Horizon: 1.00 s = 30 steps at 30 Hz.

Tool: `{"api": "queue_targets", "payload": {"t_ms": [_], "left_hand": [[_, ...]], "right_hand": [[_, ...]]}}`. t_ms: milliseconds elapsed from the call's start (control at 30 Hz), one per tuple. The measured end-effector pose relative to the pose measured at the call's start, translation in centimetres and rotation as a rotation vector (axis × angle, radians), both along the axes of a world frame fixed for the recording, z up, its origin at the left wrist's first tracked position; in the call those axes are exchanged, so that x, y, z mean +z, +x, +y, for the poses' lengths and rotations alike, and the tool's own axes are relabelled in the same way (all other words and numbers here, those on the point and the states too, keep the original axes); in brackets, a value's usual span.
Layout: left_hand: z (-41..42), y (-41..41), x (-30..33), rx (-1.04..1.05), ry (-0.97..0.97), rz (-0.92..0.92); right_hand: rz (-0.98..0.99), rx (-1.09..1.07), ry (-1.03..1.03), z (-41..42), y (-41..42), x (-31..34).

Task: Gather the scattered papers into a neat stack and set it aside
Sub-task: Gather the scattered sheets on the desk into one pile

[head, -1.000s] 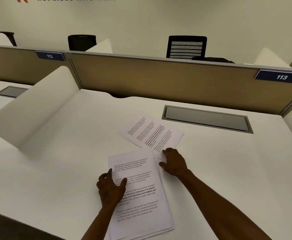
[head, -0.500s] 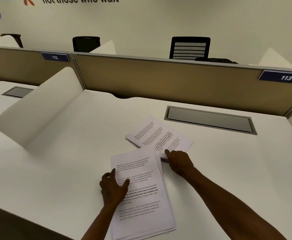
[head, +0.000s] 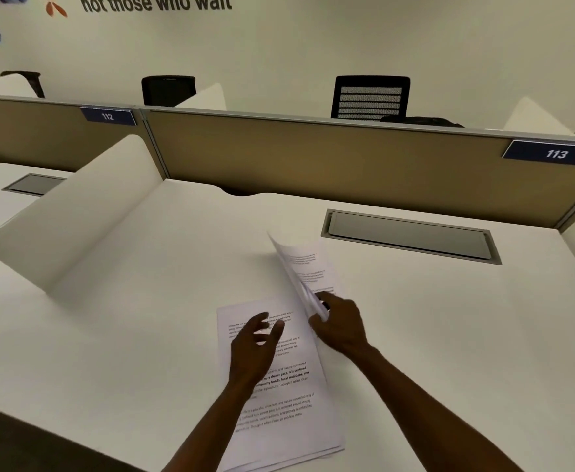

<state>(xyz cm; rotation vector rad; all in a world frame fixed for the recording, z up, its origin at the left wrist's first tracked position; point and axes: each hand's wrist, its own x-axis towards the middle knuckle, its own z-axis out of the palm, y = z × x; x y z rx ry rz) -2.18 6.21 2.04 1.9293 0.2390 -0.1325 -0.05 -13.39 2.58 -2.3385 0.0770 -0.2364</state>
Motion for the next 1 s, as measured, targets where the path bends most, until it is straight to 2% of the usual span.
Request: {"api": "queue_targets", "payload": {"t_ms": [100,167,300,367,433,533,633,767,900,1000], "left_hand": [[-0.7,1.2,0.9,-0.01,-0.361,0.273],[-0.5,1.7,1.2,0.018,-0.427,0.339],[1.1,1.1,0.6,0.069,-0.098,0.228],[2.0,0.2,0.2,0.084,-0.026,0.213],[3.6,-0.8,-0.2,0.087,0.021,0.203],[5.1,-1.9,-0.6,0.008,0.199,0.085],[5.6,-3.2,-1.4,-0.083,0.41,-0.017],[5.6,-4.8,-2.6,-0.094,0.731,0.104],[5.0,-5.7,-2.9,-0.041,0.666,0.212],[4.4,-5.5,-2.7,0.068,0.475,0.223]], "right_hand": [[0.05,0.128,-0.031,2.8,-2.1,-0.2],[0.082,0.2,-0.042,4.3,-3.5,-0.6],[0.135,0.344,-0.081,6.4,-5.5,-1.2],[0.196,0.365,-0.098,6.5,-6.0,-1.4],[0.177,0.3,-0.078,6.7,-6.0,-1.9],[0.115,0.082,-0.07,5.0,-5.8,-3.1],[0.362,0.09,-0.228,3.3,-5.8,-4.6],[0.403,0.191,-0.393,3.0,-6.7,-6.1],[0.401,0.183,-0.337,3.0,-6.8,-6.2],[0.418,0.184,-0.315,3.1,-6.6,-6.1]]}}
